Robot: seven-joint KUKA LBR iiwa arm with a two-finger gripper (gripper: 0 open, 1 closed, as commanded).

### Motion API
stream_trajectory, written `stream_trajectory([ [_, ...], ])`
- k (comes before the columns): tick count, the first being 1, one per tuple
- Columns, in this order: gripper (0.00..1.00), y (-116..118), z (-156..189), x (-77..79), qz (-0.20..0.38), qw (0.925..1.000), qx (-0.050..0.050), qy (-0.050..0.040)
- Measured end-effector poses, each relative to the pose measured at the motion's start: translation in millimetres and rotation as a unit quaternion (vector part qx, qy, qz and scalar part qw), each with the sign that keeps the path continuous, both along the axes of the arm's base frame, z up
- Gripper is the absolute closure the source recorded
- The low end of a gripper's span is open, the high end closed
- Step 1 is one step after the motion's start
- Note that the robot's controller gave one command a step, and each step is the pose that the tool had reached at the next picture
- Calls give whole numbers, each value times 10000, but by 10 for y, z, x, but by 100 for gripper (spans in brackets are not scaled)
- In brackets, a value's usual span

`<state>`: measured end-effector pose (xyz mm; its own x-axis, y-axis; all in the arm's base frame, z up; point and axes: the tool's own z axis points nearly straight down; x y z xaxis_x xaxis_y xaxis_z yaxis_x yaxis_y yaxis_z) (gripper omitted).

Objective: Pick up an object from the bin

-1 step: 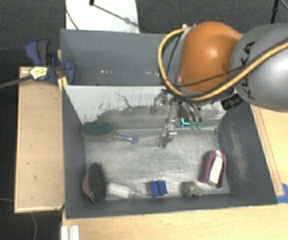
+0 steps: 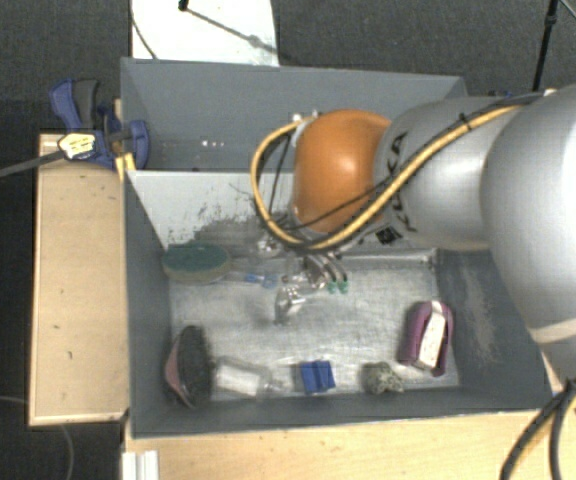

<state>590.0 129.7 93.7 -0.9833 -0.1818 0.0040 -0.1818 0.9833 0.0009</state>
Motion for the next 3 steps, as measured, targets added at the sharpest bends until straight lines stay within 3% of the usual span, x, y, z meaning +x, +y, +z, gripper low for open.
stream_trajectory([
  [1,0,73,-217,5,40,10000,7,-22],
  [2,100,66,-186,28,15,10000,12,-61],
  [3,100,155,1118,-56,43,10000,15,-77],
])
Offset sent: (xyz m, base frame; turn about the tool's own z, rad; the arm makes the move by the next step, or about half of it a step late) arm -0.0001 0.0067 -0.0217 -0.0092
